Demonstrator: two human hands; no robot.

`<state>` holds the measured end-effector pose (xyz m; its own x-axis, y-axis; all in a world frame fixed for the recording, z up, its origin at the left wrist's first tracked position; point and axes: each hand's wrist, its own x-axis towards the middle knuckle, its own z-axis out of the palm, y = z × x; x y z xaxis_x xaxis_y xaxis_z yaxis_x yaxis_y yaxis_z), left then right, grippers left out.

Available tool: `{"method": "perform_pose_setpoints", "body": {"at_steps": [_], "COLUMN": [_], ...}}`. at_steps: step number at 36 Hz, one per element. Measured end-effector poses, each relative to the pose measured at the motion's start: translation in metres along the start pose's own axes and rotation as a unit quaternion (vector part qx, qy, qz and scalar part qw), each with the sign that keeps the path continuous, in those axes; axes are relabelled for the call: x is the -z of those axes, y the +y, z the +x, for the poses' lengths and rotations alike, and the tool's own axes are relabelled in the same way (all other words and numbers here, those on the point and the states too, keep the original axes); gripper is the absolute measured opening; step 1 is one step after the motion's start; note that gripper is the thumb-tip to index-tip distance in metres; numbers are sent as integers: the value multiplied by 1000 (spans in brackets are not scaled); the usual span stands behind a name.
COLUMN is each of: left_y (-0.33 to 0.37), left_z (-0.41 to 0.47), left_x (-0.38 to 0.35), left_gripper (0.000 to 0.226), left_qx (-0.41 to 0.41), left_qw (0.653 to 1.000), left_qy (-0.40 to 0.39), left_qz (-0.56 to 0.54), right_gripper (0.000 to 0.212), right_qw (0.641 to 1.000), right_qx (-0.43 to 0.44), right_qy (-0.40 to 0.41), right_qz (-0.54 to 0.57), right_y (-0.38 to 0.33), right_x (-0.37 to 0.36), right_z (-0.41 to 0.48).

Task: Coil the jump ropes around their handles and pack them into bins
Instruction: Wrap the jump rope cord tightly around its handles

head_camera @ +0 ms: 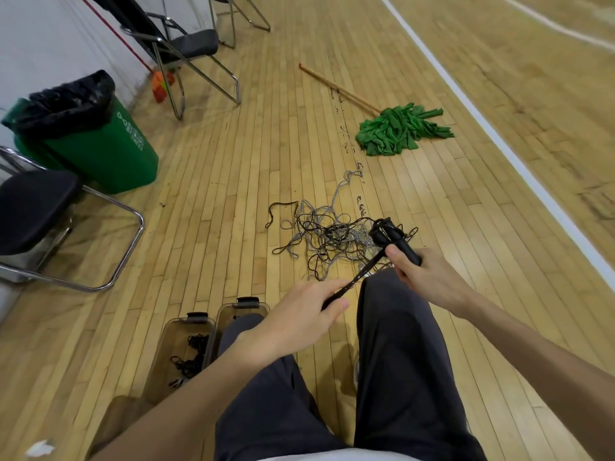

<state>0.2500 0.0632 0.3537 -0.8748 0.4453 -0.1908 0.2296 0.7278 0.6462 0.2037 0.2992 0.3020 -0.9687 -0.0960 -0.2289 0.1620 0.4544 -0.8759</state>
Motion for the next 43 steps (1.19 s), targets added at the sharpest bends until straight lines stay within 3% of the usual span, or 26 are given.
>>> {"method": "perform_pose_setpoints", "body": {"at_steps": [6, 12, 18, 21, 29, 36, 40, 43], "left_y": [14, 19, 30, 40, 47, 43, 41, 36], "left_z": [0, 2, 8, 8, 15, 25, 33, 36], "left_x": [2, 20, 52, 67, 88, 97, 96, 100], "left_gripper": [27, 21, 23, 25, 26, 20, 16, 14], "left_qx": [-58, -139, -176, -167, -160, -135, -120, -105], "left_qw": [978, 935, 912, 901, 908, 942, 954, 963], "left_qy": [32, 65, -9, -62, -133, -160, -175, -192], "left_qz": [198, 320, 371, 395, 364, 260, 213, 155], "right_gripper": [62, 64, 77, 73, 64, 68, 83, 81], "right_qw": [999, 999, 991, 976, 942, 919, 904, 897], "right_qx": [-28, -32, -19, -21, -1, 37, 85, 110], "right_qy": [9, -7, -79, -130, -206, -253, -271, -270], "right_qz": [-15, -24, -109, -171, -266, -300, -319, -333], "right_y": [4, 0, -5, -9, -30, -45, -57, -63], "right_x": [-8, -17, -26, -29, -41, -43, -46, -43], "right_z": [7, 12, 9, 1, -24, -39, -48, -54]}}
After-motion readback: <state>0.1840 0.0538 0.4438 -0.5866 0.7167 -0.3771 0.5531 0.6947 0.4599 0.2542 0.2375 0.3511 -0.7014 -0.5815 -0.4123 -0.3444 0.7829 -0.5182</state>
